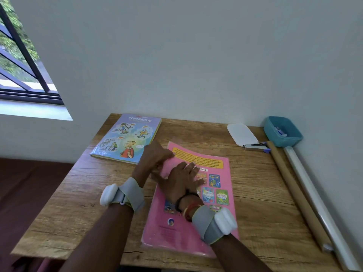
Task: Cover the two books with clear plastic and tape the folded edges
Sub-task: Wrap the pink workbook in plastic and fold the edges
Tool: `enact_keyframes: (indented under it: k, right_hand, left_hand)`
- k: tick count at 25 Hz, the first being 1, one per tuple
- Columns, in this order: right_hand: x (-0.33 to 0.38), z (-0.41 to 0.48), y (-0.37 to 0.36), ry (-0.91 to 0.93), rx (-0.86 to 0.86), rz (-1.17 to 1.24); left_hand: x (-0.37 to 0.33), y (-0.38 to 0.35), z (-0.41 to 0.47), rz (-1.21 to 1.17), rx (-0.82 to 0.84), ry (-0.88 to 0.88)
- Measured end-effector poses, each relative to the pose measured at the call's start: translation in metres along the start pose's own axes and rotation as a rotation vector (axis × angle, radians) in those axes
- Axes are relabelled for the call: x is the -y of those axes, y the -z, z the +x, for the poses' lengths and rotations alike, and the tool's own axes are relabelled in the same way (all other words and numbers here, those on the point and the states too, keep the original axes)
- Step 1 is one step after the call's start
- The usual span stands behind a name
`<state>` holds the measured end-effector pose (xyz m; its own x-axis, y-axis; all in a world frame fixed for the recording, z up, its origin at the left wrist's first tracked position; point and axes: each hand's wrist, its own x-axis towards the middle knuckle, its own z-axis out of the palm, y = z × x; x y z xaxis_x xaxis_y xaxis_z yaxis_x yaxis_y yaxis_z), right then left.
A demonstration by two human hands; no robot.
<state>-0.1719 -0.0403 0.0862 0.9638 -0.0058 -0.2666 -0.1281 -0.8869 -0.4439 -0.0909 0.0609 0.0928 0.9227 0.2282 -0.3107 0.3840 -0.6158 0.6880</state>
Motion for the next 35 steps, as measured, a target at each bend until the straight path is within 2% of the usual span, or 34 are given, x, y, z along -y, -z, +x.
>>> enact_keyframes:
  k: [2, 3, 6, 9, 11, 12, 15, 16, 18, 20, 24, 27, 33, 35]
  right_hand:
    - [0.011, -0.002, 0.009, -0.017, 0.039, 0.068]
    - [0.018, -0.002, 0.013, -0.027, 0.044, 0.117]
    - [0.041, -0.004, 0.025, 0.023, -0.003, 0.258]
    - [0.057, -0.016, 0.056, 0.261, -0.224, 0.285]
    - [0.055, -0.017, 0.096, 0.306, -0.243, 0.480]
    - [0.049, -0.011, 0.114, 0.278, -0.208, 0.598]
    - [0.010, 0.018, 0.143, 0.189, -0.140, 0.833]
    - [-0.007, 0.024, 0.143, 0.189, -0.091, 0.910]
    - [-0.041, 0.029, 0.130, 0.183, 0.050, 1.062]
    - [-0.077, 0.034, 0.116, 0.101, 0.142, 1.086]
    - [-0.129, 0.045, 0.098, -0.073, 0.325, 1.063]
    - [-0.140, 0.056, 0.097, -0.099, 0.234, 0.830]
    - [-0.127, 0.071, 0.100, -0.096, -0.017, -0.135]
    - [-0.110, 0.062, 0.092, 0.018, -0.162, -0.459]
  left_hand:
    - [-0.010, 0.016, -0.006, -0.015, 0.071, -0.017]
    - [-0.019, 0.025, -0.010, 0.050, 0.063, -0.049]
    - [-0.052, 0.053, -0.024, 0.188, -0.028, -0.169]
    - [-0.084, 0.074, -0.035, 0.373, -0.193, -0.317]
    - [-0.106, 0.085, -0.047, 0.255, -0.313, -0.410]
    - [-0.116, 0.087, -0.052, 0.136, -0.299, -0.447]
    - [-0.118, 0.061, -0.052, -0.260, -0.059, -0.481]
    - [-0.106, 0.041, -0.044, -0.301, -0.058, -0.483]
    - [-0.071, -0.002, -0.028, -0.181, -0.186, -0.525]
    - [-0.035, -0.036, -0.024, -0.036, -0.308, -0.562]
    - [0.012, -0.062, -0.024, 0.177, -0.326, -0.630]
    - [0.020, -0.065, -0.011, 0.352, -0.326, -0.725]
    - [0.020, -0.065, 0.007, 0.426, -0.321, -0.748]
    - [0.018, -0.066, 0.012, 0.437, -0.341, -0.762]
